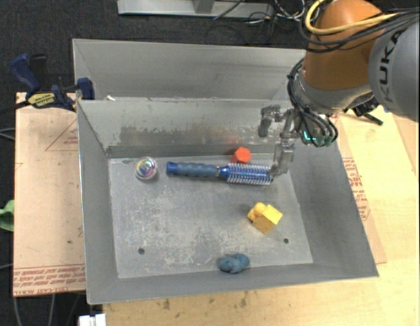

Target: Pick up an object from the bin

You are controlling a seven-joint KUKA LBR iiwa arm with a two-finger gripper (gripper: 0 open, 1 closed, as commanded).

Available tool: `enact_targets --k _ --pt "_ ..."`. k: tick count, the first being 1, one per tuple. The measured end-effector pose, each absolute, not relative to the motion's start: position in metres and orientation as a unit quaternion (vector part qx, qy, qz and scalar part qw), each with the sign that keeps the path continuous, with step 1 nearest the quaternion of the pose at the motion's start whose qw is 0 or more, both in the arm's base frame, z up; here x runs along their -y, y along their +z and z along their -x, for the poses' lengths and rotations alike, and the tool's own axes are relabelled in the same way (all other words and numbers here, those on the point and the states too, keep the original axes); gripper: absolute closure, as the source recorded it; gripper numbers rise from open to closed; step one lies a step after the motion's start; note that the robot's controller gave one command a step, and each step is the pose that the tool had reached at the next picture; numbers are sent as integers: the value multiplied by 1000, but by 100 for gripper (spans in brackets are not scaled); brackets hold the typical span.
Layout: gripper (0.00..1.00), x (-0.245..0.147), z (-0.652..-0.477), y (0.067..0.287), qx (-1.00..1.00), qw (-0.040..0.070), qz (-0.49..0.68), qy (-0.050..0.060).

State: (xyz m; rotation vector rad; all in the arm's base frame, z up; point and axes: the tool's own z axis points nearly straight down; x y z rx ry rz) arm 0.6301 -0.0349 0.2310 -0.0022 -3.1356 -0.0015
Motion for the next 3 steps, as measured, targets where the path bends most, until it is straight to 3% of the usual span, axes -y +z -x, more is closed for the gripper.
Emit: enact_targets --k 1,2,3 --pt "0 5 -624 66 999 1 43 -1" --pt "0 -14 -613 101 992 -1 124 -1" --pt "0 -13 -607 107 972 0 236 0"
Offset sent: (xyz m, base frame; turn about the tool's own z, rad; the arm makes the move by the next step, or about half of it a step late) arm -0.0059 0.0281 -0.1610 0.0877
